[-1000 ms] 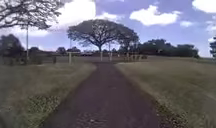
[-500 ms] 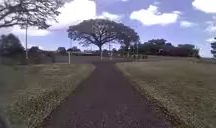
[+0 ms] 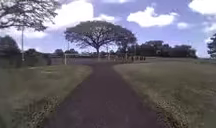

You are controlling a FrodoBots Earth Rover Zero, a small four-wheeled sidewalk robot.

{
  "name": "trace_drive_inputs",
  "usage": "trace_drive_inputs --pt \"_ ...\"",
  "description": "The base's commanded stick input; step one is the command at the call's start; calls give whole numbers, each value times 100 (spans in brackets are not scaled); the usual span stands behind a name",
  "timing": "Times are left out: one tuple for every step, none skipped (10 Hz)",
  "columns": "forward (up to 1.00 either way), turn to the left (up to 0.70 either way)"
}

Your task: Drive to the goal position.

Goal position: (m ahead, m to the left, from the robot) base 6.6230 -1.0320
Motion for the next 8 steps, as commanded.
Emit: trace_drive_inputs --pt "50 0" --pt "50 0" --pt "50 0" --pt "50 0" --pt "50 0" --pt "50 0" --pt "50 0" --pt "50 0"
